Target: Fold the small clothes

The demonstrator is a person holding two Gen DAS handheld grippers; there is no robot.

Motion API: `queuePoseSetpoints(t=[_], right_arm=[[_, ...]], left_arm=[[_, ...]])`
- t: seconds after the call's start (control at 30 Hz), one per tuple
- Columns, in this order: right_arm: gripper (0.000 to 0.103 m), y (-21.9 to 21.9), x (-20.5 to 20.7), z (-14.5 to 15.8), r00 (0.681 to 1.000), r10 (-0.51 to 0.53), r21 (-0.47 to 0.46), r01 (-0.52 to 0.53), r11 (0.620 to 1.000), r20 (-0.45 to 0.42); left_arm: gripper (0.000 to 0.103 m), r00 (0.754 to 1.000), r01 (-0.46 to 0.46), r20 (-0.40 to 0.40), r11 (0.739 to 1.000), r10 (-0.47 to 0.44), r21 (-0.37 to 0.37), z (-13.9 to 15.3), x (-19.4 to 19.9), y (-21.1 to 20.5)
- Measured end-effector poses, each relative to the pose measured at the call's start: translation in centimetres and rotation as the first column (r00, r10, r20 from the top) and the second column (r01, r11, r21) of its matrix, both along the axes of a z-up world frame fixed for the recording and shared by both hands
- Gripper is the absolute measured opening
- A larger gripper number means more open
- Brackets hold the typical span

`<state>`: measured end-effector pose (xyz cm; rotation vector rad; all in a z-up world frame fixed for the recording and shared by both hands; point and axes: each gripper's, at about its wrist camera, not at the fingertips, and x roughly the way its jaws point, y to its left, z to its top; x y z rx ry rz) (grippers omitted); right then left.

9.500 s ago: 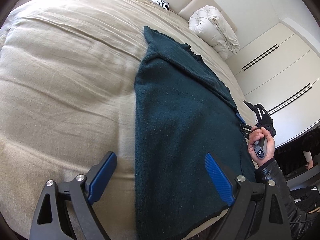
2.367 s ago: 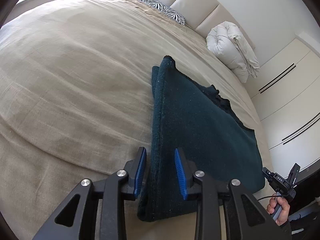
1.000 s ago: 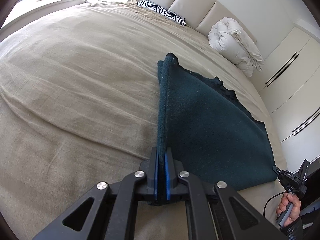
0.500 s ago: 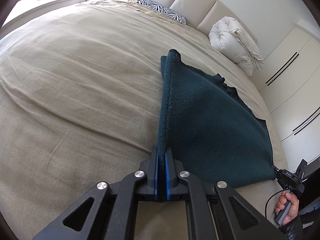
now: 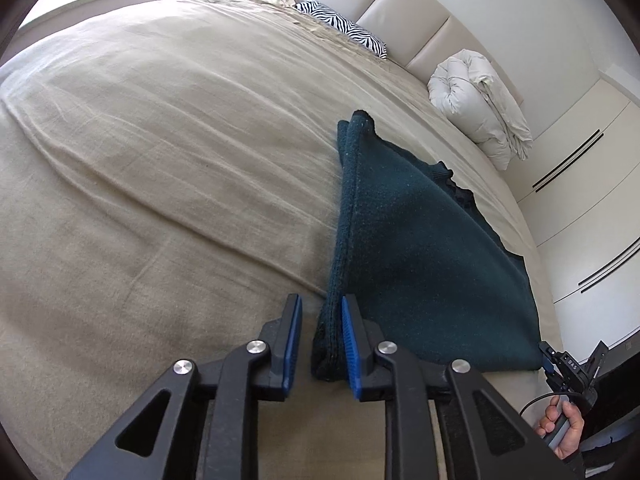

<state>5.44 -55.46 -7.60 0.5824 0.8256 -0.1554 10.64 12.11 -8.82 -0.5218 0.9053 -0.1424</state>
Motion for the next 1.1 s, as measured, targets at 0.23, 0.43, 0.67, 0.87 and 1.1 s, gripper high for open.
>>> queuePoseSetpoints(t=[0.23,0.43,0.67,0.87,1.1], right_arm=[[0.052,0.2,-1.3,4.7,0.991,-0.044,0.041,0.039,0.998,0.126],[0.052,6.6,6.4,6.8,0.967,0.211,0.094,-0.226,0.970,0.146],[0.052,13.8,17.6,2.6,0.925,0.375,0.292,-0.377,0.879,0.067],[0.013,12.2,21.7,-2.0,0.952,0.306,0.360,-0.294,0.885,0.025],[0.000,3.1,21.4,-4.5,0.999,0.038,0.402,-0.046,0.914,0.027]], left_arm=[[0.037,0.981,0.038,0.182,0.985,-0.069,0.171,6.4,1.5,-3.4],[0.038,0.949,0.133,0.244,0.957,-0.198,0.259,7.5,8.0,-9.4],[0.038,0.957,0.160,0.168,0.913,-0.237,0.376,3.8,15.0,-12.1],[0.047,0.977,0.147,0.126,0.975,-0.169,0.167,-0.8,17.4,-7.7],[0.049,0.973,0.155,0.140,0.968,-0.184,0.197,-1.1,17.6,-8.3]])
